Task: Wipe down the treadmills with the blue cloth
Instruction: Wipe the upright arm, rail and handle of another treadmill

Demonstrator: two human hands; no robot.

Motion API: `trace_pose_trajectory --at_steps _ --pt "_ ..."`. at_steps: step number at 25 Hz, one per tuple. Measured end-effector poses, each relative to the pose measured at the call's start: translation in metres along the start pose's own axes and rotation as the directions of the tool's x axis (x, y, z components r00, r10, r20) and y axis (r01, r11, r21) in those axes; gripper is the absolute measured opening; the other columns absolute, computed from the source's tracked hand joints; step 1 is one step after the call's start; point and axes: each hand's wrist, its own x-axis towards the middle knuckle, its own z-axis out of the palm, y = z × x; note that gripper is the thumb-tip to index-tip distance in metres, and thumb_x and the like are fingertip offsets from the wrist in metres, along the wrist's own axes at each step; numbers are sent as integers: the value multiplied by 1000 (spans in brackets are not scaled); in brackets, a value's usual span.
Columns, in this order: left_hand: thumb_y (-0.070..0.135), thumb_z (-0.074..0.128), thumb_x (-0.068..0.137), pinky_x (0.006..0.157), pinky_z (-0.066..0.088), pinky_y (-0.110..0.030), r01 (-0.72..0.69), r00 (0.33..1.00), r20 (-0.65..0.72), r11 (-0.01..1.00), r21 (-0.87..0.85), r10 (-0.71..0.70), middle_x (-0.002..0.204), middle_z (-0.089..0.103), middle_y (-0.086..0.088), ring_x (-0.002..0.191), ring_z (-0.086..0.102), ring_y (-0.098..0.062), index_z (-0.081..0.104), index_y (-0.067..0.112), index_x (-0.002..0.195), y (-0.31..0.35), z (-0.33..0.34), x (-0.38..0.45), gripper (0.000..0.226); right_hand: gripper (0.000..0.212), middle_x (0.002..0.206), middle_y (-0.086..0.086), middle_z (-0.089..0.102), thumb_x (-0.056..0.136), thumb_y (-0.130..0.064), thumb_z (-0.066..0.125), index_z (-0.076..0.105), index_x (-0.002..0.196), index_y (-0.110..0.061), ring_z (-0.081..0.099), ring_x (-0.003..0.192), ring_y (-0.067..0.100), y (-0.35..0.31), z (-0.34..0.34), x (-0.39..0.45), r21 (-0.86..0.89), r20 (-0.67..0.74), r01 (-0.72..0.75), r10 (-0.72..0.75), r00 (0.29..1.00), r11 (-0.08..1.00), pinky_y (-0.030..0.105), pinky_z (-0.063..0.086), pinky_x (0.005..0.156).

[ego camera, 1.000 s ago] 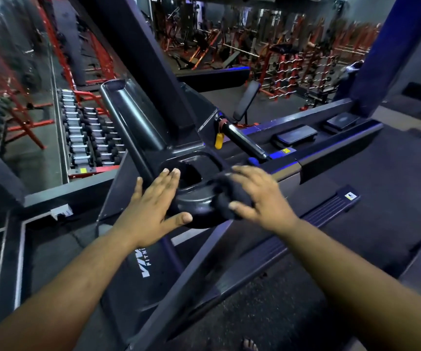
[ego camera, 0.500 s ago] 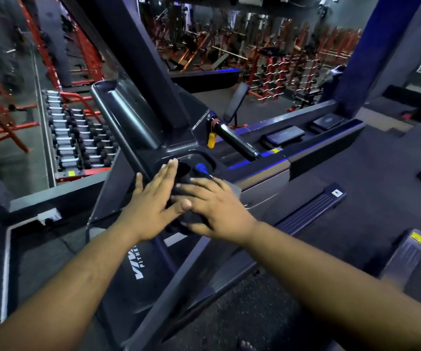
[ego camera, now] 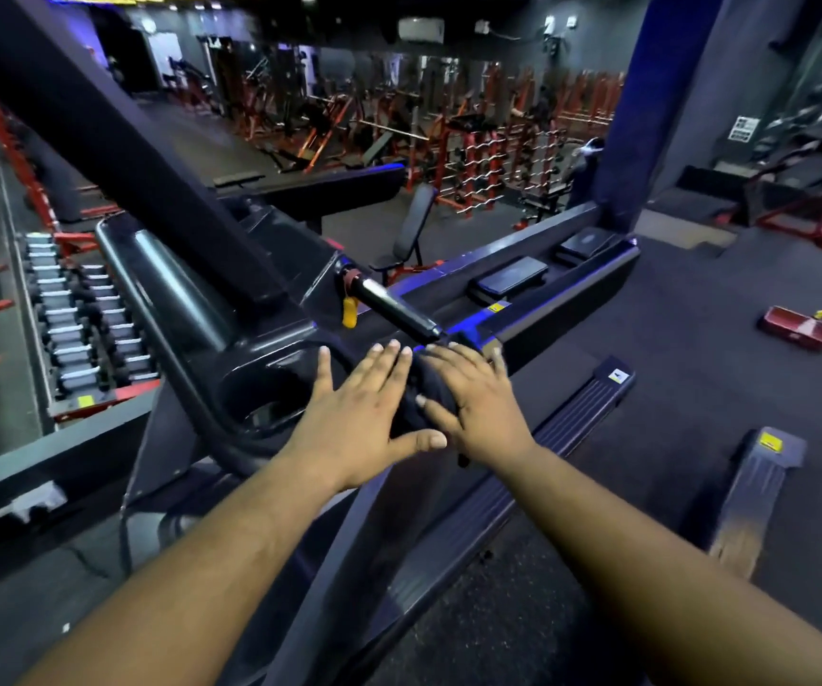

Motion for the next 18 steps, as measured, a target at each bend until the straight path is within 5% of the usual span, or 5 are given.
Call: trace_pose_trajectory --at_steps 2,6,10,15,18 --pt "94 0 71 116 -11 -65 -23 999 44 1000 15 22 166 -15 3 152 -13 -10 -15 20 156 11 1 27 114 56 152 -13 44 93 -62 41 46 142 -35 28 147 14 37 -8 11 30 -18 -210 210 977 977 66 10 118" --pt "93 4 73 117 -11 -64 -71 992 111 996 47 65 165 -18 3 151 -15 -11 -17 20 155 36 8 83 112 55 160 -11 31 98 -58 42 37 148 -34 16 152 14 128 -19 39 84 -2 -405 406 914 911 65 4 119" --pt "93 1 71 117 -8 -63 -83 986 148 996 41 76 165 -17 3 151 -14 -10 -19 19 155 71 11 155 114 58 158 -6 37 93 -57 44 47 143 -28 17 152 21 184 -26 83 249 -64 -576 606 793 779 67 17 116" --pt "96 -6 63 120 -7 -58 17 996 84 999 -38 -13 163 -23 2 152 -14 -12 -32 14 149 82 21 203 122 54 138 -8 58 86 -56 50 60 131 -28 32 146 21 185 -9 64 268 -84 -169 198 977 948 58 9 118" --pt "100 -9 59 120 -7 -59 31 989 145 999 -31 -27 160 -30 6 150 -20 -10 -38 19 146 84 26 211 123 62 126 -1 65 80 -63 43 67 118 -20 45 138 23 261 -18 108 179 -46 -196 207 977 964 63 7 118"
